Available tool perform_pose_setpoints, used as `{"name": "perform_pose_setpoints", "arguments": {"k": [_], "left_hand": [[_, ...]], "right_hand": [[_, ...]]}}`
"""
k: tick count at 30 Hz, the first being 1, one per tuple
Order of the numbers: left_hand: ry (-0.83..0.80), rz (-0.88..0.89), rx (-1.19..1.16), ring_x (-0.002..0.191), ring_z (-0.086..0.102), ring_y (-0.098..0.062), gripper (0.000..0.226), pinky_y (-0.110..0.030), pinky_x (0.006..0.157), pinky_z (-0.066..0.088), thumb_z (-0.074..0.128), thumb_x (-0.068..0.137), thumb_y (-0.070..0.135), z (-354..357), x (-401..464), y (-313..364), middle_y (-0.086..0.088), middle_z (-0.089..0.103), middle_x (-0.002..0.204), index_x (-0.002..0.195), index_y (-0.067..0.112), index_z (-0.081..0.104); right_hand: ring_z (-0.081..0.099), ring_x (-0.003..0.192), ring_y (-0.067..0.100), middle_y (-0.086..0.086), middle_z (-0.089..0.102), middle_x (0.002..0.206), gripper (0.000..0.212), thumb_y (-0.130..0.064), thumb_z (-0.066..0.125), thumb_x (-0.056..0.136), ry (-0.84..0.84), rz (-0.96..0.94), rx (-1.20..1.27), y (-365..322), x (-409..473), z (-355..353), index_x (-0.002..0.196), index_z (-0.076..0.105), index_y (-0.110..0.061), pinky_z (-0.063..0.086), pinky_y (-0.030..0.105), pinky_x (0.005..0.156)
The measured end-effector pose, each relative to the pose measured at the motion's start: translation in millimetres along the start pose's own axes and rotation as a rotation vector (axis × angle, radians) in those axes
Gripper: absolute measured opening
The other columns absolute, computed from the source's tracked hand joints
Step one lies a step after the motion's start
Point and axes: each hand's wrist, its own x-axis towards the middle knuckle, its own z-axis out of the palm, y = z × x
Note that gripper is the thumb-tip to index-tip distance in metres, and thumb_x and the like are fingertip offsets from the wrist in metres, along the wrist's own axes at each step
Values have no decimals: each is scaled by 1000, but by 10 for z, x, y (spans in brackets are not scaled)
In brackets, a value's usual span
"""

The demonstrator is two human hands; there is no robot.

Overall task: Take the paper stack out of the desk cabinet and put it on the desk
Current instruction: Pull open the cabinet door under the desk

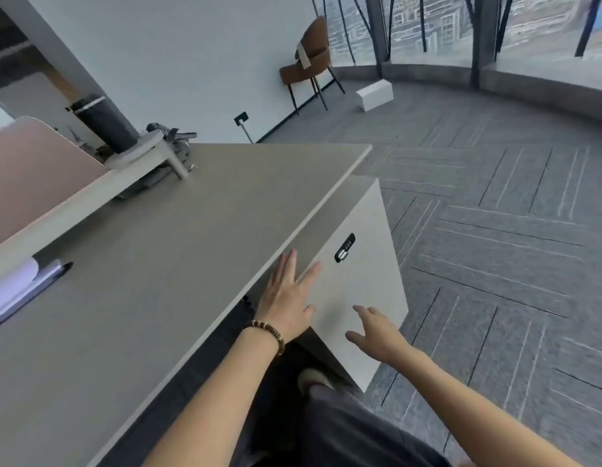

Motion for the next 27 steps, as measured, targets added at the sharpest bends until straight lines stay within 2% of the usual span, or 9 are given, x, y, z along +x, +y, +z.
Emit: {"name": "perform_pose_setpoints", "arguments": {"k": [5,11,14,16,19,22,25,27], "left_hand": [[-43,39,123,151,-8,-39,92,-50,124,0,67,87,27,138,253,-130,-7,-11,166,154,43,6],[-14,23,264,149,-9,-44,104,-55,123,5,73,82,35,301,335,-126,-10,-18,164,154,40,-2],[12,32,293,150,-8,-44,106,-53,124,5,73,82,33,346,342,-123,-10,-17,164,154,39,-4],[33,23,291,150,-8,-43,107,-52,124,6,74,81,31,364,351,-132,-9,-16,165,154,39,-4],[27,18,301,150,-9,-42,109,-50,124,4,74,81,32,378,373,-124,-9,-17,165,154,40,-7],[27,8,305,150,-9,-41,110,-50,124,4,75,81,35,374,379,-116,-8,-17,165,153,41,-7],[26,9,308,151,-9,-41,111,-49,124,3,76,79,36,381,375,-114,-8,-16,165,154,41,-6],[34,10,303,151,-8,-41,112,-49,124,4,78,78,36,383,383,-116,-8,-15,165,154,41,-5]], "right_hand": [[49,132,30,16,43,148,78,-33,64,88,-22,62,213,15,131,303,153,26,-13,42,38,107],[48,130,29,12,41,145,99,-37,78,74,74,90,357,-18,325,522,152,20,-14,41,35,103],[44,133,28,8,33,147,110,-38,81,69,125,119,428,-9,377,613,153,13,-17,41,35,102],[38,138,27,8,25,152,118,-39,82,67,137,121,445,19,398,687,155,7,-17,39,34,105],[23,147,25,10,15,157,124,-42,83,66,156,106,481,69,409,765,157,2,-16,29,31,115],[7,152,26,14,5,161,135,-53,83,60,172,82,470,33,431,789,156,-4,-15,19,36,123],[-3,153,30,22,-1,162,143,-58,83,56,212,79,442,-87,474,796,155,-9,-11,10,39,124],[-4,153,32,25,-3,162,147,-62,82,54,257,78,392,-148,499,801,154,-12,-10,9,40,123]]}}
